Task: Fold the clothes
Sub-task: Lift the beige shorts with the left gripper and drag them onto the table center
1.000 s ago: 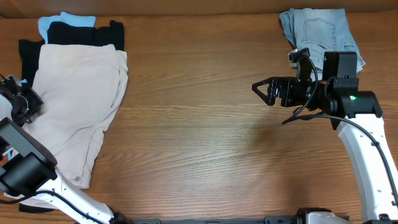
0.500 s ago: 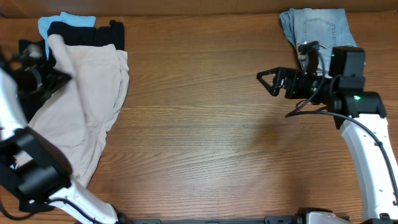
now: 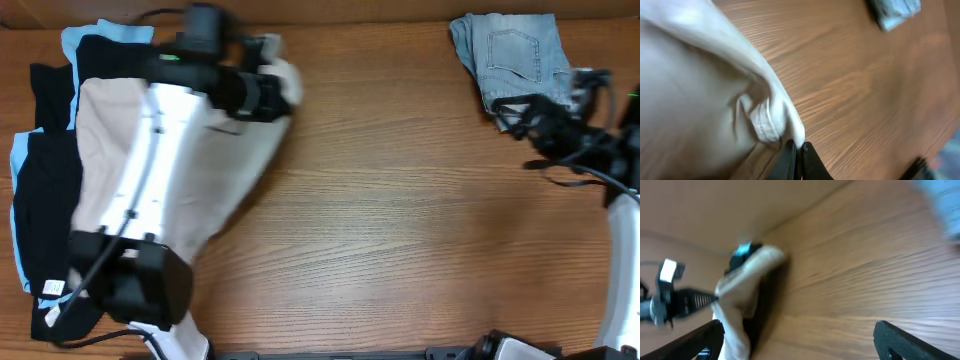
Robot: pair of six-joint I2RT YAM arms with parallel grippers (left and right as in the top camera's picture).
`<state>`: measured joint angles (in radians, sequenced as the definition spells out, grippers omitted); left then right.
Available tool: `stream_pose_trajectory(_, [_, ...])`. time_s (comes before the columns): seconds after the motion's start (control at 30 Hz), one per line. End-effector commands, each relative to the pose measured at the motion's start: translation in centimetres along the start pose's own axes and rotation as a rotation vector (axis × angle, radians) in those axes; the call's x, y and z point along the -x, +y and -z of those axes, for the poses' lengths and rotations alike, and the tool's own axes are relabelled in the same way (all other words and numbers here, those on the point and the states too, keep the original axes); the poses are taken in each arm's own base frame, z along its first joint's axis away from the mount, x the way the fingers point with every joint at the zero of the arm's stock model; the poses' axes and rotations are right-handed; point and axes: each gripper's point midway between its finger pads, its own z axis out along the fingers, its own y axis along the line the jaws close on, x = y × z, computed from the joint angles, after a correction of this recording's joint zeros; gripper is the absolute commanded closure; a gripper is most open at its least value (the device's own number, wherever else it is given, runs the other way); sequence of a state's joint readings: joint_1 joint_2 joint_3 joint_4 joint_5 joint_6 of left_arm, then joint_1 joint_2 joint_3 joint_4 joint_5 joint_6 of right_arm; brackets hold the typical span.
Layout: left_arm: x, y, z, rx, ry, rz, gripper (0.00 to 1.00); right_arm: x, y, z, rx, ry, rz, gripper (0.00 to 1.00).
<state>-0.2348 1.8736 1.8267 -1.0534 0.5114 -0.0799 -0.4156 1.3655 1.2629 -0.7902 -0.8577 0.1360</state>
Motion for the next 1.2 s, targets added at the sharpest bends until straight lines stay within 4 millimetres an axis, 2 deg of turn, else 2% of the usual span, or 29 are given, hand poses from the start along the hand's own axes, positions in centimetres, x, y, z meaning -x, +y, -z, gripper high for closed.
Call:
stream_pose_trajectory(0.0, [-0.2,-5.6,-4.3,0.001,0.018,-0.146,0.96,2.7,0.7,3.8,-0.017,-0.117,0.031,0.01])
stream_pose_trajectory(0.13, [-1.8,-11.5,-10.0,-0.054,0.045,-0.292,0.96,3.9,-1.2,6.6,-0.050,-0.195,-0.007,0.01])
stream_pose_trajectory(0.2, [-2.8,-13.4,-12.3,-0.076,0.061,-0.338,0.88,4.2,-1.9,7.5,-0.060,-0.216,-0.024,0.01])
stream_pose_trajectory(0.23, [-3.4,-14.2,-13.6,-0.084,0.069,-0.359,0.83,4.2,-2.2,7.8,-0.066,-0.225,-0.029,0.00])
stream_pose_trajectory(0.3, [-4.0,-15.2,-15.2,-0.089,0.071,-0.379,0.58,4.4,-2.7,8.5,-0.073,-0.240,-0.038,0.00])
stream_pose_trajectory(0.33, [-3.8,-15.4,-15.4,-0.089,0.060,-0.376,0.50,4.4,-3.0,8.8,-0.079,-0.246,-0.043,0.00])
stream_pose_trajectory(0.37, [-3.2,-15.6,-15.0,-0.092,0.042,-0.362,0.38,4.5,-3.2,9.0,-0.084,-0.251,-0.046,0.00])
stream_pose_trajectory(0.4, [-2.8,-15.6,-14.7,-0.093,0.031,-0.355,0.31,4.5,-3.2,9.0,-0.085,-0.251,-0.048,0.00])
stream_pose_trajectory(0.43, [-1.5,-15.6,-13.4,-0.093,0.000,-0.332,0.18,4.4,-3.3,9.1,-0.087,-0.251,-0.045,0.00])
stream_pose_trajectory(0.47, [-0.7,-15.4,-12.5,-0.091,-0.017,-0.320,0.15,4.4,-3.3,9.0,-0.086,-0.250,-0.038,0.00])
stream_pose_trajectory(0.53, [1.7,-14.8,-9.5,-0.080,-0.071,-0.288,0.03,4.2,-3.2,9.0,-0.085,-0.244,-0.035,0.00])
stream_pose_trajectory(0.57, [3.0,-14.5,-7.4,-0.071,-0.103,-0.274,0.00,4.1,-3.2,8.8,-0.083,-0.238,-0.035,0.00])
stream_pose_trajectory(0.63, [5.8,-13.3,-2.4,-0.044,-0.179,-0.259,0.00,3.7,-2.8,8.3,-0.076,-0.215,-0.003,0.00])
stream_pose_trajectory(0.67, [7.4,-12.0,1.4,-0.014,-0.238,-0.270,0.00,3.3,-2.3,7.7,-0.064,-0.192,0.017,0.00])
stream_pose_trajectory(0.8, [9.9,-7.3,8.8,0.072,-0.355,-0.225,0.00,2.2,0.3,5.2,-0.005,-0.118,0.118,0.01])
stream_pose_trajectory(0.87, [10.2,-4.4,10.9,0.116,-0.376,-0.170,0.00,1.6,2.2,3.2,0.027,-0.077,0.193,0.01])
stream_pose_trajectory(0.97, [9.3,0.3,12.8,0.179,-0.355,-0.066,0.00,0.6,5.2,-0.1,0.064,-0.028,0.310,0.01])
stream_pose_trajectory(1.1, [7.9,5.8,14.7,0.253,-0.330,0.060,0.00,-1.5,9.8,-6.1,0.109,0.030,0.463,0.01])
stream_pose_trajectory(1.17, [7.6,7.6,15.7,0.276,-0.337,0.101,0.00,-3.0,11.9,-9.5,0.130,0.055,0.523,0.01])
